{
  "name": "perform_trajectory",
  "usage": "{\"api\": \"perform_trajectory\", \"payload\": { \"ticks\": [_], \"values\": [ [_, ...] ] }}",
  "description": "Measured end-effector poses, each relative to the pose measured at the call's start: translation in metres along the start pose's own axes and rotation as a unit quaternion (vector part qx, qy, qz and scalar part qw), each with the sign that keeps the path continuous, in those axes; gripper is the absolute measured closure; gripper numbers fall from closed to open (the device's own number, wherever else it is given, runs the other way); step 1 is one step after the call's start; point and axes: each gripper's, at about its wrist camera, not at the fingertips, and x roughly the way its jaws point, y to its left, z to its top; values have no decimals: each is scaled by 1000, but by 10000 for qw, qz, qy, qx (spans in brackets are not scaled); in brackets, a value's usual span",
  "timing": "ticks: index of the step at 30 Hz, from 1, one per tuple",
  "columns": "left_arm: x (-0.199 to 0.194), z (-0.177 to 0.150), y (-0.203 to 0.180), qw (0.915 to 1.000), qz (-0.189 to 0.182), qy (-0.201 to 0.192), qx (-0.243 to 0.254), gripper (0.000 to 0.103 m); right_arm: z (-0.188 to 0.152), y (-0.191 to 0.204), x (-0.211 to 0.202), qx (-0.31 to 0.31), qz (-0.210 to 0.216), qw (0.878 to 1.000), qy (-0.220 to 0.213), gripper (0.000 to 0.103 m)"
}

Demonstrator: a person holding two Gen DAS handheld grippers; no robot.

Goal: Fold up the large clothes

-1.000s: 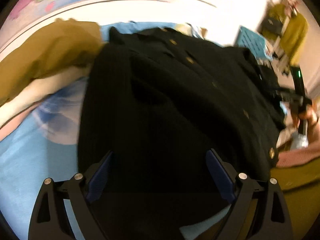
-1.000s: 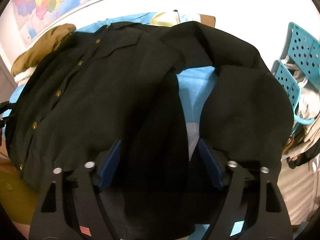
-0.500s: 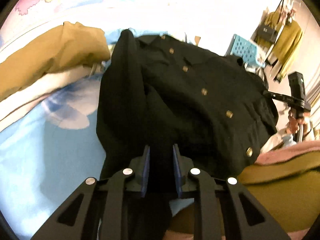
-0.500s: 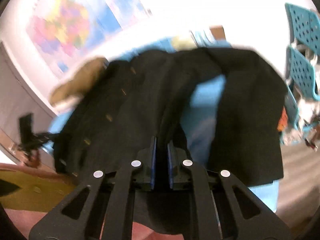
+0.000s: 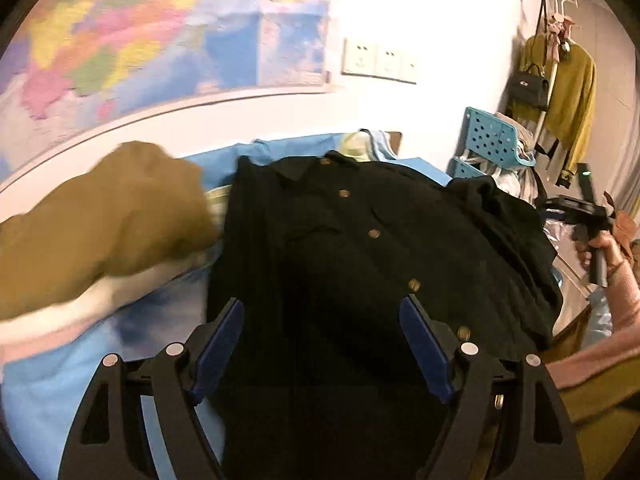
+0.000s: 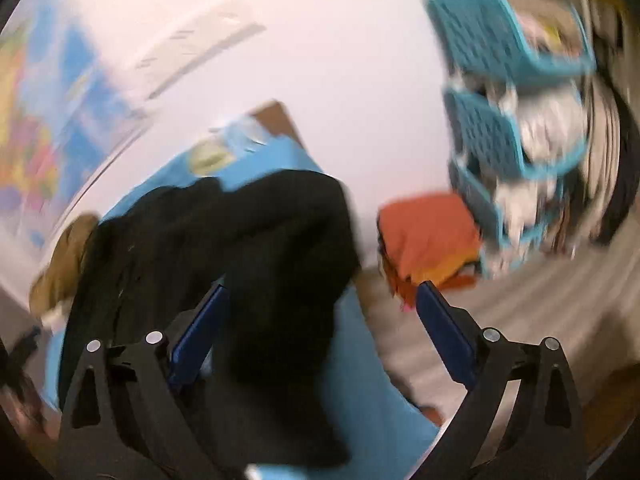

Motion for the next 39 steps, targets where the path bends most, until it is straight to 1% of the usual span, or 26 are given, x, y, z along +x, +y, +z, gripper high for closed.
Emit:
{"api": "perform_trajectory", "payload": {
  "ticks": [1, 2, 3, 4, 5, 6, 9, 12, 13, 14, 16, 18, 20, 21, 22, 24, 27, 28, 29, 30, 31, 32, 34, 36, 37, 39],
  "values": [
    [8, 3, -1, 10000, -45, 39, 14, 25, 4, -12, 16, 223, 193, 9994, 186, 11],
    [20, 10, -5, 9999, -112, 115, 43, 25, 8, -22, 30, 433, 367, 9979, 328, 19],
    [31, 16, -9, 9997, -155, 179, 82, 25, 11, -27, 41, 571, 660, 9951, 465, 37],
    [39, 21, -11, 9995, -178, 227, 98, 25, 13, -25, 46, 621, 920, 9924, 535, 51],
    [47, 25, -12, 9993, -230, 284, 115, 25, 18, -21, 49, 606, 1148, 9899, 579, 78],
    [54, 29, -13, 9990, -270, 327, 133, 25, 24, -16, 46, 485, 1209, 9899, 554, 90],
    [72, 43, -22, 9978, -444, 395, 277, 25, 38, 9, 20, 70, 1217, 9921, 296, 95],
    [84, 54, -31, 9965, -594, 403, 425, 25, 63, 46, -30, -334, 1494, 9880, -204, 95],
    [87, 59, -33, 9957, -695, 392, 481, 25, 73, 63, -53, -539, 1551, 9855, -423, 95],
    [90, 63, -36, 9948, -779, 391, 527, 25, 78, 73, -66, -686, 1591, 9835, -518, 95],
    [93, 69, -39, 9931, -950, 370, 583, 25, 87, 114, -93, -1244, 1699, 9752, -683, 95],
    [96, 77, -38, 9908, -1192, 345, 547, 25, 85, 162, -101, -1826, 1857, 9640, -544, 95],
    [96, 84, -37, 9895, -1329, 275, 488, 25, 79, 204, -94, -2360, 1966, 9511, -311, 95],
    [94, 86, -35, 9885, -1420, 230, 464, 25, 73, 232, -84, -2676, 2077, 9408, -96, 95],
    [93, 88, -32, 9877, -1493, 185, 433, 25, 69, 251, -74, -2838, 2162, 9342, 60, 95],
    [88, 88, -26, 9866, -1593, 65, 354, 23, 59, 280, -47, -3056, 2366, 9213, 421, 93],
    [79, 84, -15, 9868, -1596, -84, 272, 21, 38, 319, 10, -3225, 2537, 9058, 1056, 91],
    [77, 83, -12, 9874, -1563, -76, 253, 21, 33, 323, 25, -3168, 2562, 9050, 1226, 89],
    [77, 80, -9, 9886, -1484, -38, 248, 21, 28, 328, 46, -3101, 2502, 9057, 1446, 85],
    [77, 77, -6, 9895, -1423, 8, 245, 21, 26, 331, 58, -3061, 2470, 9061, 1556, 65],
    [79, 74, -3, 9909, -1322, 98, 249, 21, 23, 331, 75, -2967, 2407, 9072, 1761, 49],
    [82, 72, -2, 9916, -1258, 169, 258, 21, 21, 330, 86, -2930, 2278, 9101, 1845, 31],
    [86, 67, -2, 9911, -1278, 261, 262, 20, 19, 326, 91, -3033, 2086, 9130, 1759, 31],
    [88, 65, -5, 9898, -1360, 260, 336, 20, 25, 313, 86, -2966, 2131, 9159, 1665, 32],
    [88, 65, -7, 9892, -1393, 236, 385, 20, 31, 303, 81, -2817, 2162, 9211, 1595, 32],
    [87, 67, -11, 9881, -1460, 214, 425, 19, 44, 284, 75, -2634, 2003, 9333, 1394, 29]
  ]
}}
